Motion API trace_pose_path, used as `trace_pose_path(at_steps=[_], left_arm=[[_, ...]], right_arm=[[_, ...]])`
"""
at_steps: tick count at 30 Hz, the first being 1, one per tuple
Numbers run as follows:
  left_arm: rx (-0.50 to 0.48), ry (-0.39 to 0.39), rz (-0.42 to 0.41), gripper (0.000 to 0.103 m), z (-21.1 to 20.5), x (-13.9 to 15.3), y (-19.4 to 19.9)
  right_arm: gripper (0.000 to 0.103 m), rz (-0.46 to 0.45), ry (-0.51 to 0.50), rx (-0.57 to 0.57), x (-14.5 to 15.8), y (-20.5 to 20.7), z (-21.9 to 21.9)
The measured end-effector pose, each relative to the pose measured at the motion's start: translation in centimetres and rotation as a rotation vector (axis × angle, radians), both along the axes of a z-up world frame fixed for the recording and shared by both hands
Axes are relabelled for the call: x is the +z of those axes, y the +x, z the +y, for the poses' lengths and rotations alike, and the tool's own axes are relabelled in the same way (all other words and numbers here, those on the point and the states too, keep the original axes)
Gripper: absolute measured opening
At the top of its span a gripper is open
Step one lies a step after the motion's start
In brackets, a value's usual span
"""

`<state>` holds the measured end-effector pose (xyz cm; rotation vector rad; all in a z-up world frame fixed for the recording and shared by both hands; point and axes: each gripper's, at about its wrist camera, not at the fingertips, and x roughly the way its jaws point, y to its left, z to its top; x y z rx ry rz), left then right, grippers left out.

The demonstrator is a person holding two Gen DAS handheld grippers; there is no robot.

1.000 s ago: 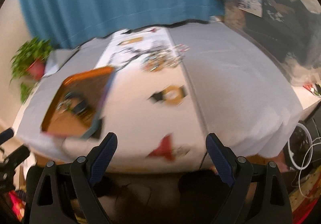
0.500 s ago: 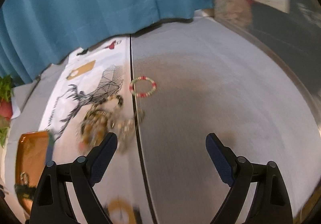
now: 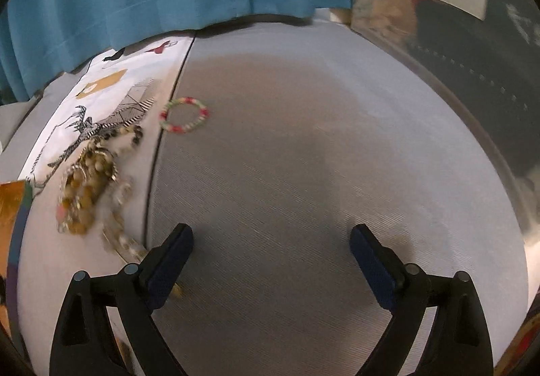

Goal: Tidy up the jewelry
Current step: 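Grasp the pearl hairpin with the right gripper while the left grasps a crystal bracelet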

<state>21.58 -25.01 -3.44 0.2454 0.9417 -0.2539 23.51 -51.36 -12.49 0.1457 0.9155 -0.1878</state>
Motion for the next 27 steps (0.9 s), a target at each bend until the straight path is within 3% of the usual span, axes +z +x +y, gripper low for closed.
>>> trace_pose_path(at_steps=[6,11,14,22,24,27], left_arm=[[-0.007,0.015,0.020,0.097,-1.7,-0.7,4.8],[-0.055,0.079,0.059,0.097,-3.1,-3.1,8.1],[-0.080,0.095,0.102,0.097,-3.7,-4.5,9.4],[-0.100,0.138,0.101,0.097,-4.7,-5.7,11.0],[-0.077,0.165,0.100,0.094,-4.6,-6.0,11.2],[-0.088,0.111,0.113,0.081,-4.3,-6.0,11.3]], right_arm=[[0.098,0.003,0.000,0.014,-0.2,-0.1,-0.2],[0.098,0.003,0.000,0.018,-0.3,-0.3,0.0],[0.099,0.004,-0.001,0.023,-0.3,-0.4,0.1],[0.099,0.002,-0.001,0.028,-0.3,-0.5,0.2],[0.099,-0.004,-0.003,0.044,-0.3,-0.7,0.4],[0.099,-0.019,-0.008,0.062,-0.4,-1.1,0.8]])
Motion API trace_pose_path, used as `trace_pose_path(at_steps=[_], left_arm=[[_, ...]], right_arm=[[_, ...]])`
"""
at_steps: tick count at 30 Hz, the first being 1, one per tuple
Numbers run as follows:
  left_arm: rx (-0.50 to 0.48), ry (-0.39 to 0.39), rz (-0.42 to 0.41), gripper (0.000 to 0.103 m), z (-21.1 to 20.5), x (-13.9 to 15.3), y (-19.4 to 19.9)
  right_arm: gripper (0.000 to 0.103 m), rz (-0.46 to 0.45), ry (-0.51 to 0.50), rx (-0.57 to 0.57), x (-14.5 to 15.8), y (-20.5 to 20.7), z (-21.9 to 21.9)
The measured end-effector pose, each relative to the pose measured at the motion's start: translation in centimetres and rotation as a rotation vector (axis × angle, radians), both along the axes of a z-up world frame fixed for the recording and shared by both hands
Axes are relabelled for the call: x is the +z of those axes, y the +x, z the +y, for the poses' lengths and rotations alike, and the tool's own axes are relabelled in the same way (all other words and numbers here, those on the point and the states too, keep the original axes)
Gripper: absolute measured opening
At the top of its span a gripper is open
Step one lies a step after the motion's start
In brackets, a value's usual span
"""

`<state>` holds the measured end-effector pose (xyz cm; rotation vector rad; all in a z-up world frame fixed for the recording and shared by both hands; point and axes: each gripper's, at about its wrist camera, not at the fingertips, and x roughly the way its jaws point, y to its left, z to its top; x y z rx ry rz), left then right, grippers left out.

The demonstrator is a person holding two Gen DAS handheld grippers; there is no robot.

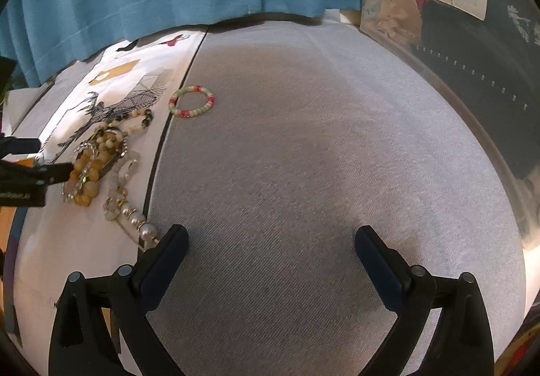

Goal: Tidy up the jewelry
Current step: 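Grasp the pearl hairpin with the right gripper while the left grasps a crystal bracelet, then carry the hairpin with the right gripper and the crystal bracelet with the left over the tray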

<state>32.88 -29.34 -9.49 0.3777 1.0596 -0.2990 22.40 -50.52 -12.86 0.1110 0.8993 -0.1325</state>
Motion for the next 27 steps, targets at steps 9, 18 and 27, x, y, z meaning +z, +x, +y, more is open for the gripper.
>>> trace_pose_path(at_steps=[9,18,27], left_arm=[[-0.091,-0.091,0.085,0.038,-1.2,0.2,0.6],[-0.114,-0.121,0.104,0.038,-1.7,0.0,1.4],[-0.185,-0.259,0.121,0.006,-1.3,2.8,-2.2]], right_arm=[[0.097,-0.028,0.134,0.147,1.1,-1.2,1.4],[0.088,-0.033,-0.007,0.346,0.2,0.4,6.5],[0.011,-0.010,-0.009,0.283,0.6,-1.6,5.5]])
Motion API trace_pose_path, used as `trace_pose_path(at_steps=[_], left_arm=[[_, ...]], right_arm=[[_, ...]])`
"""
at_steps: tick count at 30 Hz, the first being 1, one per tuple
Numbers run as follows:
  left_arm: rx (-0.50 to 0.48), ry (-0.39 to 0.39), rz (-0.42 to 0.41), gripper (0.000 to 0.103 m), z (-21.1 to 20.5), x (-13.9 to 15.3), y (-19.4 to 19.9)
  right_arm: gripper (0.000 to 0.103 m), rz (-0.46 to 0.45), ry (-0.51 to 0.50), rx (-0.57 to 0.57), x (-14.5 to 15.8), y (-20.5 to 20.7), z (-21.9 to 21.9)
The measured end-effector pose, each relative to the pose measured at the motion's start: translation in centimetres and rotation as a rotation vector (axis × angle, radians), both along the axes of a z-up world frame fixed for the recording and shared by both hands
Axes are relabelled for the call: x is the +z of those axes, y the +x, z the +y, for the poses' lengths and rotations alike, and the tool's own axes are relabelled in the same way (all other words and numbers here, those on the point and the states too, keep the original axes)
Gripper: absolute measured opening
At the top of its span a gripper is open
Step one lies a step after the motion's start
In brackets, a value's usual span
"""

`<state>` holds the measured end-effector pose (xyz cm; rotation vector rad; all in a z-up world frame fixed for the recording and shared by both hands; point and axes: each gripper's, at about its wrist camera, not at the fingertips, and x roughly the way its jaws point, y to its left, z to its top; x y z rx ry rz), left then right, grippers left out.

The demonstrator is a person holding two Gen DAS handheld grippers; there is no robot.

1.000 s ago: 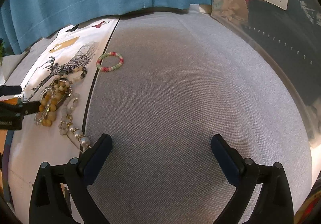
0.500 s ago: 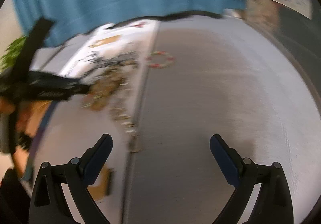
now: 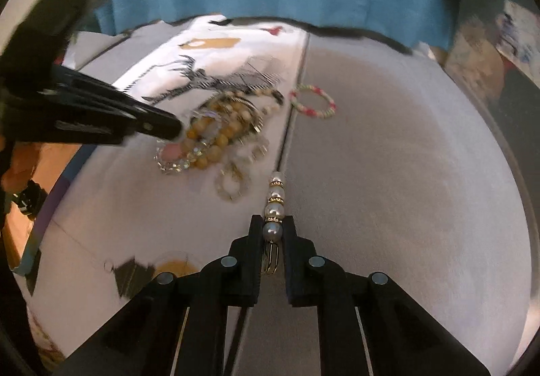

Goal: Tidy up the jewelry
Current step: 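Carry the hairpin with the right gripper and the crystal bracelet with the left over the tray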

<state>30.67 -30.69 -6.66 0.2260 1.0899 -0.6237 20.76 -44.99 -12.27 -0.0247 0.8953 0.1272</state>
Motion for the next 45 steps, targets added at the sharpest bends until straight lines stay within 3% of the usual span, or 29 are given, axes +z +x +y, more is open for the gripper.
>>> trace_pose_path(at_steps=[8,16,33,45], left_arm=[[0.033,-0.089,-0.069,0.006,2.9,5.9,-4.0],[0.065,-0.109,-0.108,0.006,6.5,9.5,-9.3],[0.202,-0.116,-0.158,0.006,17.8,11.3,-21.4],[0.314,-0.144,-0.164,0.006,26.0,10.6,-23.5]], right_arm=[[0.011,-0.031,0.084,-0.122,3.3,-4.5,-2.6],[0.011,-0.036,0.113,-0.120,5.7,-7.4,-0.1],[0.011,-0.017,0.133,0.029,9.1,-14.9,11.6],[0.011,0.010,0.083,0.157,10.0,-15.8,19.6]])
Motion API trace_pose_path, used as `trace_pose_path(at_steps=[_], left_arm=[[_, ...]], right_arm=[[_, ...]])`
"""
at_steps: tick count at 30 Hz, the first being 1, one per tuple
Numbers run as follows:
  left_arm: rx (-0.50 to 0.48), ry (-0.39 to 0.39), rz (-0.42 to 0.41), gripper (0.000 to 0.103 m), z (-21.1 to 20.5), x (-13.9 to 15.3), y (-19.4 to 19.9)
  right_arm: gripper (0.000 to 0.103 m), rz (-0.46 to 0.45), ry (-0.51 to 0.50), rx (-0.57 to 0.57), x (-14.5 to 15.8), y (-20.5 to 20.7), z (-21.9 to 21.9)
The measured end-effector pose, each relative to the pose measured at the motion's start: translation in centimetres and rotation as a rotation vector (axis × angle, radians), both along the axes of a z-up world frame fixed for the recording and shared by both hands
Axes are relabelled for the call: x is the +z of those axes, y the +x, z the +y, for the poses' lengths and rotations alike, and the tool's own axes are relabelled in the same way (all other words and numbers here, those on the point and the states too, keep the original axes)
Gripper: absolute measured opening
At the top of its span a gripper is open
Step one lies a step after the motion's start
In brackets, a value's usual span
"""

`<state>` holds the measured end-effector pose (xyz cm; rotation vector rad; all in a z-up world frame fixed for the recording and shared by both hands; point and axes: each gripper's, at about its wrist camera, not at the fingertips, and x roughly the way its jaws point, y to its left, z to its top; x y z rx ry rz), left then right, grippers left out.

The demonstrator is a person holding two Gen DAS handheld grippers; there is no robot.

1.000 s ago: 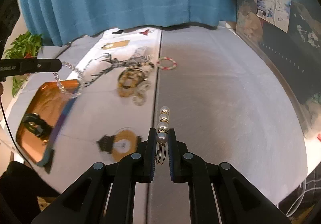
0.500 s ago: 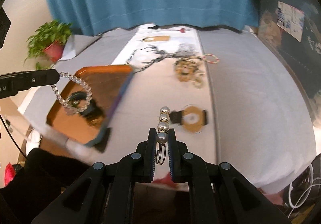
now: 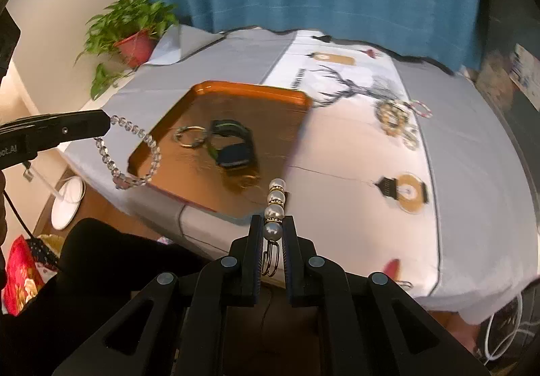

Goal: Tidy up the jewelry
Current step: 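Carry the hairpin with the right gripper and the crystal bracelet with the left over the tray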

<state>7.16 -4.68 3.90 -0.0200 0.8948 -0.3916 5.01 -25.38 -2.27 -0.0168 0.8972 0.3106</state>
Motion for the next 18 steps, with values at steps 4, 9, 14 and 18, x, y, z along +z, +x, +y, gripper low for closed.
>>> trace_pose_path(at_steps=[4,9,14,18], left_arm=[[0.038,-0.003,0.001,0.006,2.1,-0.4,1.0],[0.057,-0.002,0.005,0.006,3.1,-1.0,3.4],[0.056,0.004,0.001,0.006,3.0,-1.8,6.2],[0.055,0.002,0.009,0.006,2.7,-2.9,9.0]], right_arm=[[0.011,0.013,-0.008,0.022,-0.2,1.4,1.7],[0.011,0.021,-0.026,0.027,-0.4,4.2,3.0],[0.011,0.025,-0.026,-0.001,-0.8,7.8,3.0],[0.011,0.035,-0.019,-0.013,-1.5,11.1,3.3]])
